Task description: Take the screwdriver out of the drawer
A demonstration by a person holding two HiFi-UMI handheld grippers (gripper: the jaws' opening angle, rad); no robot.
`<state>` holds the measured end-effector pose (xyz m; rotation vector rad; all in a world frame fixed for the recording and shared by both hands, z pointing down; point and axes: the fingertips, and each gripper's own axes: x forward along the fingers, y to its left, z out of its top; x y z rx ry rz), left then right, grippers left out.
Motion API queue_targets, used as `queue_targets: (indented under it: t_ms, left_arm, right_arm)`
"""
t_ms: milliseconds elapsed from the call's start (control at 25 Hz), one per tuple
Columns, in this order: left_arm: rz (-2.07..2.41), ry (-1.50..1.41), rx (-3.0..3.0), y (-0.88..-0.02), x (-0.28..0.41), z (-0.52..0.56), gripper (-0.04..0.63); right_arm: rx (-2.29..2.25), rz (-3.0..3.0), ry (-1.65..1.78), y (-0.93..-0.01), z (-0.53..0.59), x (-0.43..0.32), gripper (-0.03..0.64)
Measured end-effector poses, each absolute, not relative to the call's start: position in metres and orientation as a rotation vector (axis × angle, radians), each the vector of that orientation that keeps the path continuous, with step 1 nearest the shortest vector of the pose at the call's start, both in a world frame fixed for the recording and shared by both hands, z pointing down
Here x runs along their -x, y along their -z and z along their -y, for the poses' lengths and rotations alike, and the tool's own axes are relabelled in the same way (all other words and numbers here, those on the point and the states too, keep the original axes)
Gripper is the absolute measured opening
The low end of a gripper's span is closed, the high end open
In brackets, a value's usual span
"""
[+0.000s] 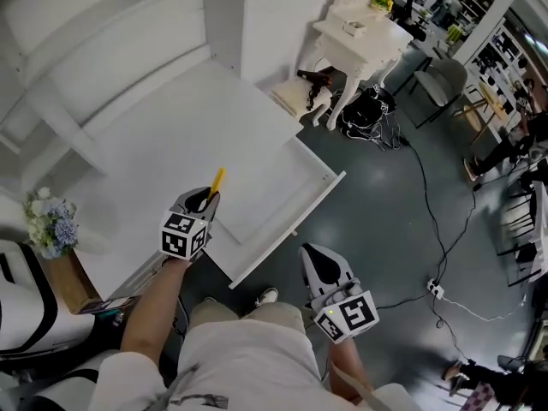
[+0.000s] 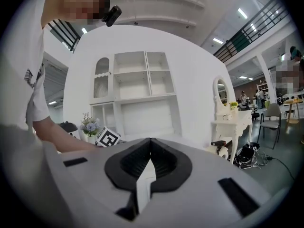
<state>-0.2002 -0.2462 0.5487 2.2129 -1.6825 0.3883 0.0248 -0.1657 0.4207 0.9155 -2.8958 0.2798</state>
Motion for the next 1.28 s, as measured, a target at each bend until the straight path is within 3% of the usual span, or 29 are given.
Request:
queue_targets:
  t_ms: [760,1280]
  left_arm:
    - [2.175,0.120,-2.326,-0.329,0.305,0.105,0.083]
    - [2.455,0.358,-2.217,-0.258,0.323,0.022,0.083]
  right_arm:
    - [-1.036,2.977,-0.106,-0.339,0.156,0.013,0.011]
    - [-1.034,3.032,-0.051,-0.312,0.181,-0.006,0.011]
